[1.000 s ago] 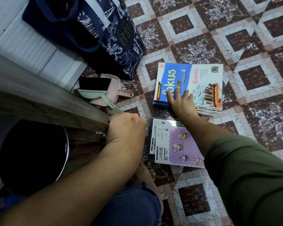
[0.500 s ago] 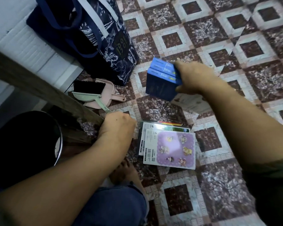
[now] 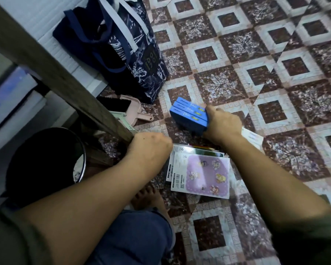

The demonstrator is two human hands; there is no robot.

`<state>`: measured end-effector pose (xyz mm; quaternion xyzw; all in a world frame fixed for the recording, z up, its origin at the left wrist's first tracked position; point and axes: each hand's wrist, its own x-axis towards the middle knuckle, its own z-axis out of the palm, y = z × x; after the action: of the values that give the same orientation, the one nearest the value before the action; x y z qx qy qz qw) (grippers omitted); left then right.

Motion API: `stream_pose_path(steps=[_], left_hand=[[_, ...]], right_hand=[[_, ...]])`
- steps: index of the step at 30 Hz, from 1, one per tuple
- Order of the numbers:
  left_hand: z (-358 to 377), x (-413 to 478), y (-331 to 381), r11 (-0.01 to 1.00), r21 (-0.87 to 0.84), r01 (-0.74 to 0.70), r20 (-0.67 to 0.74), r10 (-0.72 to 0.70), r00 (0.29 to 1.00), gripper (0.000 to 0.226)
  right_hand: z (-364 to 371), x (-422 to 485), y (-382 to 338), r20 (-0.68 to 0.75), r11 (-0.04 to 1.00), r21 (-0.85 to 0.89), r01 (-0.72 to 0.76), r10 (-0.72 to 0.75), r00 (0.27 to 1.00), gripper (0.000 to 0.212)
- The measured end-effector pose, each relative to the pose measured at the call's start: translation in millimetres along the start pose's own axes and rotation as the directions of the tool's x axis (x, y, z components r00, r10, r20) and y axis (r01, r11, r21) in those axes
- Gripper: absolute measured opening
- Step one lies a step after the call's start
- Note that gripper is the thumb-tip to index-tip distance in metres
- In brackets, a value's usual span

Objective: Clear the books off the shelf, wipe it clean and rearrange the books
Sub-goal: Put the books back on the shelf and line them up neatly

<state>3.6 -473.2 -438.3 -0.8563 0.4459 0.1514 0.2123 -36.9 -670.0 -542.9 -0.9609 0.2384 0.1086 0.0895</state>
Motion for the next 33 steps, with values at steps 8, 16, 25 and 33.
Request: stream_pose_path(steps=[8, 16, 25, 33], left_hand=[[-29.2, -37.5, 23.1, 0.984, 0.16, -0.076, -0.32, 0.124, 0.939, 0.066], [-36.0, -145.0, 1.4, 0.982, -0.168, -0.088, -0.303, 0.034, 0.952, 0.048], [-53.2, -335.8, -89.7, 0.897, -0.16, 0.413, -0.673, -0.405, 0.619, 0.028], [-41.1, -440.2, -179.2, 0.504, -0.409, 0.76, -0.68, -0.724, 0.115, 0.04]], right_hand=[[-85.1, -143.0, -32.5, -0.115, 0.973, -0.076, 0.218, -0.226, 0.967, 0.049], [-112.8, -212.5, -74.3, -0.265, 0.911, -0.091, 0.403, -0.412, 0.872, 0.051], [-195.1, -246.0, -198.9, -0.603, 0.674, -0.198, 0.711, -0.656, 0.454, 0.037], [-255.4, -239.0, -401.9, -0.879, 0.513, -0.363, 0.778, -0.466, -0.102, 0.016]])
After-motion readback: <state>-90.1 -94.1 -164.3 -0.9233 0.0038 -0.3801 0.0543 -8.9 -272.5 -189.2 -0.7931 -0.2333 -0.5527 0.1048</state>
